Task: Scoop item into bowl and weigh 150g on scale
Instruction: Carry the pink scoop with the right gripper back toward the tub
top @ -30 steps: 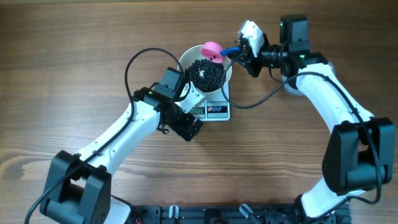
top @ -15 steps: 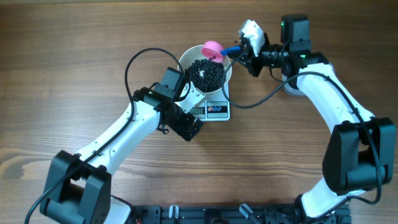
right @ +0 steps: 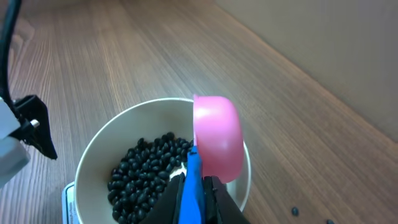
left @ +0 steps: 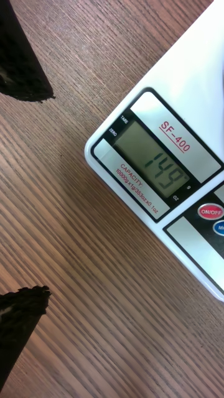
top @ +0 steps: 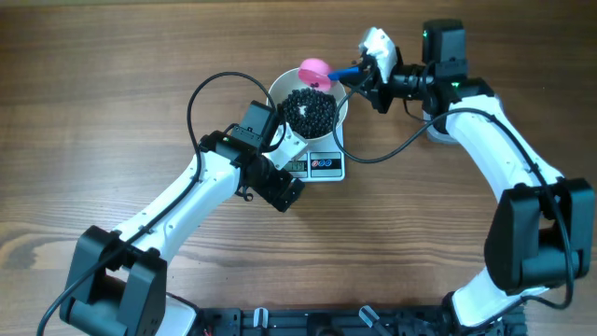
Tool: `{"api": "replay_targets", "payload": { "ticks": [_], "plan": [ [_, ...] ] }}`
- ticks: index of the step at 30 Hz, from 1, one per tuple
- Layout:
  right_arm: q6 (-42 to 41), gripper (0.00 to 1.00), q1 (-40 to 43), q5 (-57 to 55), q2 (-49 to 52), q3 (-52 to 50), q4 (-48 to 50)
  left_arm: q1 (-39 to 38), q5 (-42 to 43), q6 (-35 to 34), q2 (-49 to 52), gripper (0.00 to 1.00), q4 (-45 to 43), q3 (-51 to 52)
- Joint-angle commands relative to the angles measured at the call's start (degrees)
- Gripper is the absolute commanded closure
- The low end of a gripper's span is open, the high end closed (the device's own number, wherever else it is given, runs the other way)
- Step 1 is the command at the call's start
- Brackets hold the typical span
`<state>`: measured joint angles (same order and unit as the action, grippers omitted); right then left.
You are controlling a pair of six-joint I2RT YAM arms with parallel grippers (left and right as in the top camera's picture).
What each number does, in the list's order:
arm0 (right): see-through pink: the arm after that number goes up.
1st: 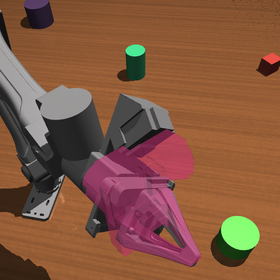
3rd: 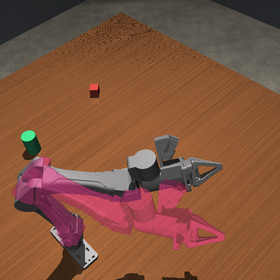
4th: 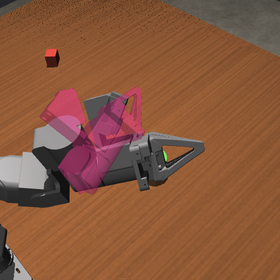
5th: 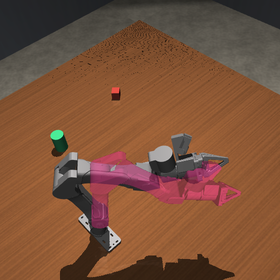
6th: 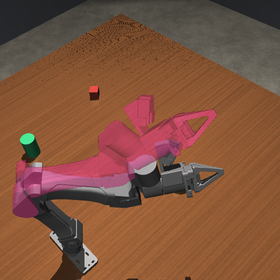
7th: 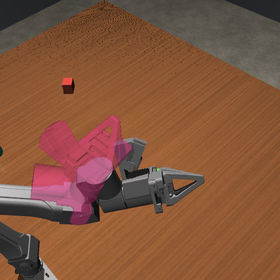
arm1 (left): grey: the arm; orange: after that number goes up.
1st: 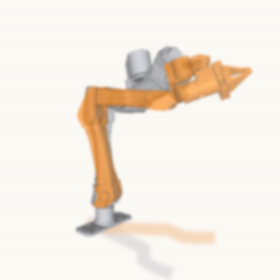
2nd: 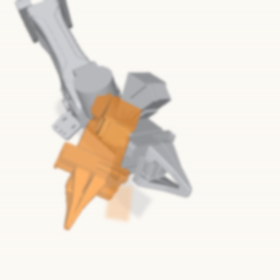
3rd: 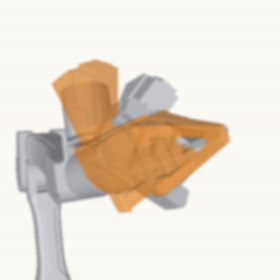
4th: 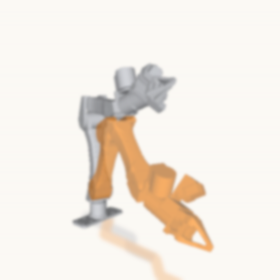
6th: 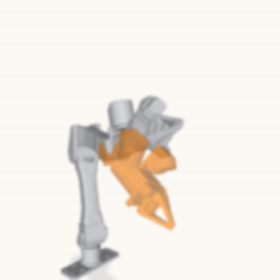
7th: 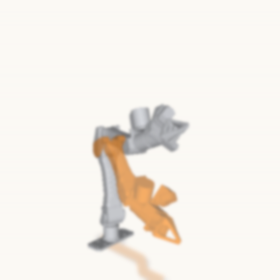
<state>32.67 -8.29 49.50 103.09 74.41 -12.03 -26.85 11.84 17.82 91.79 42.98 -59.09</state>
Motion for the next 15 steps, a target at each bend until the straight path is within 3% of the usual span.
{"api": "replay_targets", "payload": {
  "ticks": [1,6,15],
  "plan": [
    [0.2,0.96,1.2,2.3,-6.1,0.6,0.4,0.0,0.5,-0.1,-0.6,0.0,-0.2,0.3],
    [0.3,0.96,1.2,3.9,-8.0,0.6,-4.4,0.0,0.5,-0.1,-0.6,0.0,-0.2,0.3],
    [0.3,0.96,1.2,3.2,-8.0,0.6,-4.3,0.0,0.5,-0.1,-0.6,0.0,-0.2,0.3]
  ]
}}
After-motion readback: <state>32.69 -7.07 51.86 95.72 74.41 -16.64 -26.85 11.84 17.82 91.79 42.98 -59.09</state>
